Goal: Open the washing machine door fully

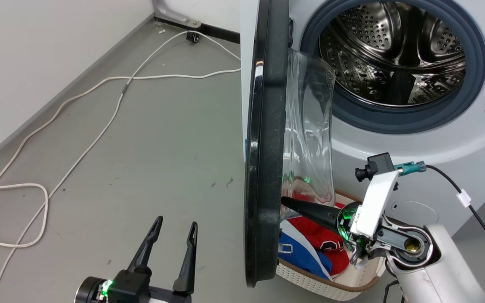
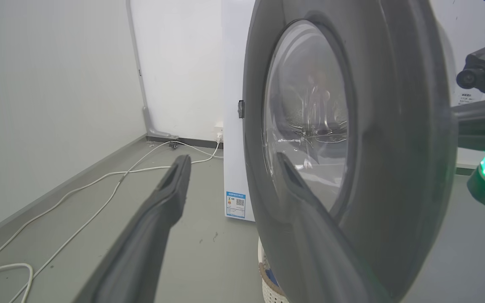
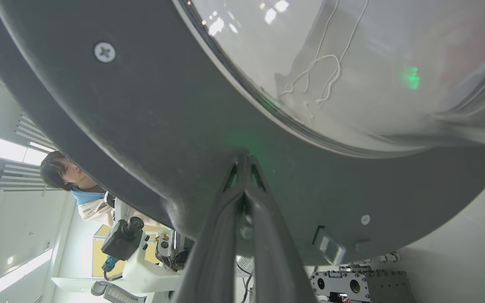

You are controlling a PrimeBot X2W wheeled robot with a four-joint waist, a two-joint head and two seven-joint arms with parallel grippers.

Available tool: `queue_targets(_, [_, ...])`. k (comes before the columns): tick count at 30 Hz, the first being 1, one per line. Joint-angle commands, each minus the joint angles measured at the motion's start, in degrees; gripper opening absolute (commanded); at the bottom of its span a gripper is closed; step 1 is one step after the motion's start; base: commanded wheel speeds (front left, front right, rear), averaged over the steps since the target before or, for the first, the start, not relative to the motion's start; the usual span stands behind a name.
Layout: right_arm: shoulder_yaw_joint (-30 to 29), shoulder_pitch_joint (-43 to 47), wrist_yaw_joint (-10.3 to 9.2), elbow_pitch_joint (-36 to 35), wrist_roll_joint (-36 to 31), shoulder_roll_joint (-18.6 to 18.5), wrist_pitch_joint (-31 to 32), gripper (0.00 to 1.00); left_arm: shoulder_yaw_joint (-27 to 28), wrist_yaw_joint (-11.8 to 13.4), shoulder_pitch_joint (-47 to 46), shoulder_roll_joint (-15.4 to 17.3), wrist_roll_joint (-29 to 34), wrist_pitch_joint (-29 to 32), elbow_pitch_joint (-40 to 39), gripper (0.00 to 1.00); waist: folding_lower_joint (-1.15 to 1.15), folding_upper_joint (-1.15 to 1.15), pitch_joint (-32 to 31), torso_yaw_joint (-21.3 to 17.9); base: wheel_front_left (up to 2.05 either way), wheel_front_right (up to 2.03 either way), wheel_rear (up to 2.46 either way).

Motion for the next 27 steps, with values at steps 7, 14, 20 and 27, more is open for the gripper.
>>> queue_targets(7, [-1.36, -1.03, 0.0, 0.13, -0.94, 0.24, -1.55, 0.0, 0.71, 0.5, 0.08, -0.05, -0.4, -0.16, -0.26, 1.0, 0.0, 0.0, 0.11, -0.62, 0.0, 0.0, 0.0])
queue_targets(14, [-3.49, 1.25, 0.0, -6.74, -7.54, -3.74, -8.68, 0.0, 1.75, 0.58, -0.16, -0.05, -0.73, -0.16, 0.0, 1.0, 0.0, 0.0, -0.55, -1.79, 0.0, 0.0, 0.0])
queue_targets(20, [-0.28, 4.87, 0.0, -15.27, -22.71, -11.3, -24.75, 0.0, 2.57, 0.44, -0.61, -0.06, -0.78, -0.16, -0.28, 1.0, 0.0, 0.0, -0.61, -2.85, 0.0, 0.0, 0.0])
queue_targets(27, [2.52, 9.43, -0.01, -14.16, -43.5, -17.88, -46.19, 0.0, 3.11, 0.42, -0.54, -0.06, -1.07, -0.16, -0.64, 1.0, 0.0, 0.0, -0.46, -3.95, 0.0, 0.0, 0.0])
